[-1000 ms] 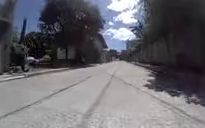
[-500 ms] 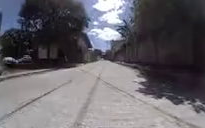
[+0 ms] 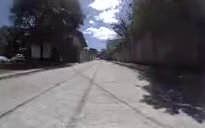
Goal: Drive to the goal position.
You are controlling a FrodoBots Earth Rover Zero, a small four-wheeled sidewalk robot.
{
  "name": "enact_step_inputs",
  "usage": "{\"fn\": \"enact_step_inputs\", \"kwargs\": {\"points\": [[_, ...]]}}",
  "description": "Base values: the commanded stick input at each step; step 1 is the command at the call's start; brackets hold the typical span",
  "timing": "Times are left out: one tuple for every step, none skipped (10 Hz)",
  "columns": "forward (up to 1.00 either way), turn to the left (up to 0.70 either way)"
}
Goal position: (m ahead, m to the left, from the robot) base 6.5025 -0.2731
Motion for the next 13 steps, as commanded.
{"fn": "enact_step_inputs", "kwargs": {"points": [[1.00,0.00],[1.00,0.00],[1.00,0.00],[1.00,0.00],[1.00,0.00],[1.00,0.00],[1.00,-0.40],[1.00,-0.40],[1.00,-0.40],[1.00,-0.40],[1.00,-0.23],[1.00,0.02],[1.00,0.00]]}}
